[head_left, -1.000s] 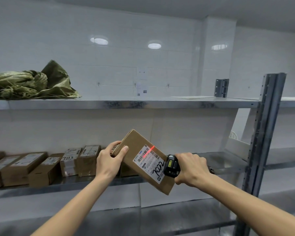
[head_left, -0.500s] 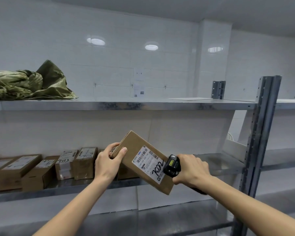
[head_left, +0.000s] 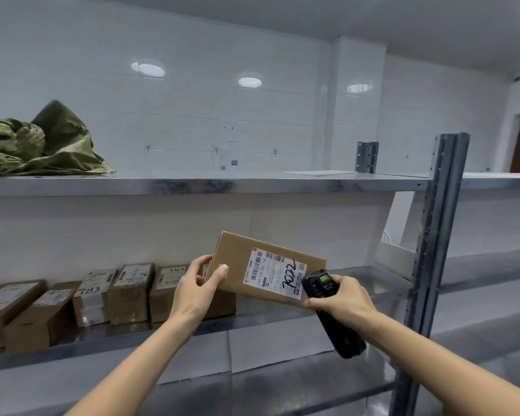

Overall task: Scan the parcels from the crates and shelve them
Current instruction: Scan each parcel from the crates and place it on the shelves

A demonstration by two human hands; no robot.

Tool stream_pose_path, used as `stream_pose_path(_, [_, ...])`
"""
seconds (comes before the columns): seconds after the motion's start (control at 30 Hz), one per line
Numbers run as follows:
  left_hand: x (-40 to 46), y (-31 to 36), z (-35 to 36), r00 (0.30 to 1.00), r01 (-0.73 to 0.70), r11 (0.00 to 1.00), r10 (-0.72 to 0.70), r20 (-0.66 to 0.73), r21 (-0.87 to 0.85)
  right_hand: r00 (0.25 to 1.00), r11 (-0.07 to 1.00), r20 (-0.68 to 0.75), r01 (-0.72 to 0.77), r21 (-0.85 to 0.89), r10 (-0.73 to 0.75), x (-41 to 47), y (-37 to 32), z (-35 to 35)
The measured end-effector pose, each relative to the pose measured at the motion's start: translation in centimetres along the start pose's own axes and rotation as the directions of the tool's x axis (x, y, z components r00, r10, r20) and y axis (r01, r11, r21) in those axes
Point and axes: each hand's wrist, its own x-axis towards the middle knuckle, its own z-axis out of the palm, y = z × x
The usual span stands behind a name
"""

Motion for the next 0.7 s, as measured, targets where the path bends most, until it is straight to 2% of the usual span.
stream_pose_path(0.1, [0.0,0.2,0.5,0.998,-0.001,0.996,0.006,0.061,-0.089,1.0,1.0,-0.025,0.008,0.003,-0.008,0.4,0.1,-1.0])
stream_pose_path(0.2, [-0.1,0.6,1.0,0.996,-0.006,0.994,0.016,0.092,-0.11,0.999,1.0,-0.053,-0.001,0.003,0.001,0.7,0.1,-1.7])
stream_pose_path(0.33, [-0.2,0.7,0.7,0.99,-0.037,0.994,0.05,0.132,-0.099,0.997,1.0,-0.083,-0.004,-0.008,0.003,1.0,0.2,-2.8])
stream_pose_path(0.5, [-0.6,1.0,0.0,0.96,-0.072,0.997,0.078,0.269,-0.034,0.997,1.0,-0.082,0.0,-0.011,-0.001,1.3,0.1,-3.6])
stream_pose_path(0.6, [-0.8,0.9,-0.3,0.961,-0.073,0.996,0.083,0.264,-0.044,0.997,1.0,-0.078,0.0,-0.003,0.0,1.4,-0.2,-3.7])
stream_pose_path(0.7, [-1.1,0.6,-0.9,0.969,-0.013,0.994,0.04,0.244,-0.108,0.997,1.0,-0.073,-0.002,-0.003,0.002,1.1,-0.9,-3.3])
